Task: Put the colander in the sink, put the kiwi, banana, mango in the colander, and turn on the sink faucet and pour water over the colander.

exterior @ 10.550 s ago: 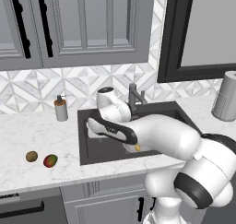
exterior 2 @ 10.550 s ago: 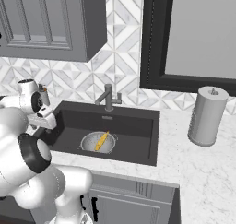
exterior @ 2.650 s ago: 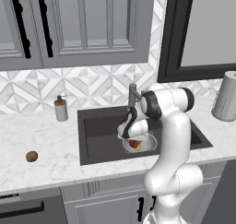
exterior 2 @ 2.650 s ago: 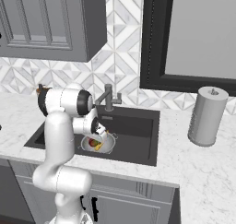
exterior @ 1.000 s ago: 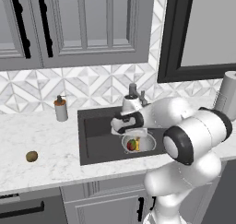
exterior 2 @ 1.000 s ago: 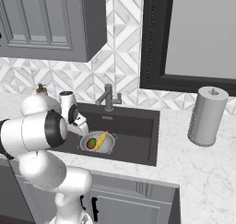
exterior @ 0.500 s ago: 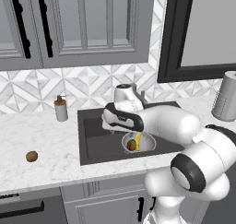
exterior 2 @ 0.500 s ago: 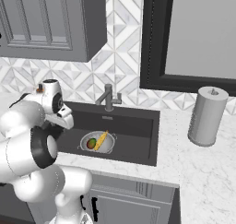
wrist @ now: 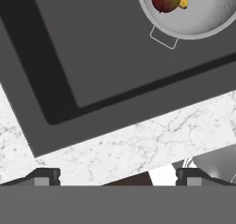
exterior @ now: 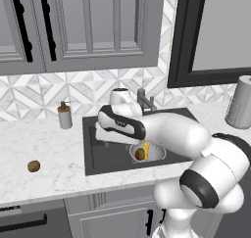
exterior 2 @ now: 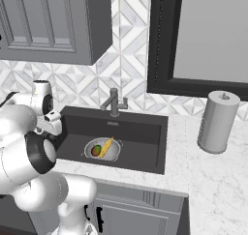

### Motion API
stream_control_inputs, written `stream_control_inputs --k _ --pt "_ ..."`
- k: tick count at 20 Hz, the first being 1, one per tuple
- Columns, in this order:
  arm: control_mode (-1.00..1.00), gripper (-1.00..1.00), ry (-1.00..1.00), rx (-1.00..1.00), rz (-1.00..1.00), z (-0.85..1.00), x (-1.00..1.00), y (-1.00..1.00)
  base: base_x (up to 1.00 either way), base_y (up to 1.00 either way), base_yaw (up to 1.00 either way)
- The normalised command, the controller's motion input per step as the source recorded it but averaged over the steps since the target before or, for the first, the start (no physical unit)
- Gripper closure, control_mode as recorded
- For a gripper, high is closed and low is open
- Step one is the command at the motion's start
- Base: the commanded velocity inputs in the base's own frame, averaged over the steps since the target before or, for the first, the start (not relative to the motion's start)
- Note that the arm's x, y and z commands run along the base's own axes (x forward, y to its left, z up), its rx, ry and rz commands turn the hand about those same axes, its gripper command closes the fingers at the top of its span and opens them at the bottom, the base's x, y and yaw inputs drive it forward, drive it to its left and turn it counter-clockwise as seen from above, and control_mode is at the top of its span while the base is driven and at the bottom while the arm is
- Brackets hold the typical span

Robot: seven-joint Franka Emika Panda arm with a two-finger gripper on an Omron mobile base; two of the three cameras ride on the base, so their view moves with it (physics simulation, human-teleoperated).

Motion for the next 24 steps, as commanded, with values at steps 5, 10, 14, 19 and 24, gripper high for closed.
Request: stream_control_inputs --k 5,10,14,19,24 --pt "-1.0 -1.0 0.07 0.0 0.0 0.0 -0.03 0.71 0.0 0.0 0.0" --pt "-1.0 -1.0 0.01 0.0 0.0 0.0 0.02 0.8 0.0 0.0 0.0" --pt "-1.0 -1.0 0.0 0.0 0.0 0.0 0.06 0.85 0.0 0.0 0.0" --pt "-1.0 -1.0 0.0 -0.05 0.0 0.0 0.14 0.65 0.0 0.0 0.0" --pt "-1.0 -1.0 0.0 0.0 0.08 -0.2 0.3 0.47 0.0 0.0 0.0"
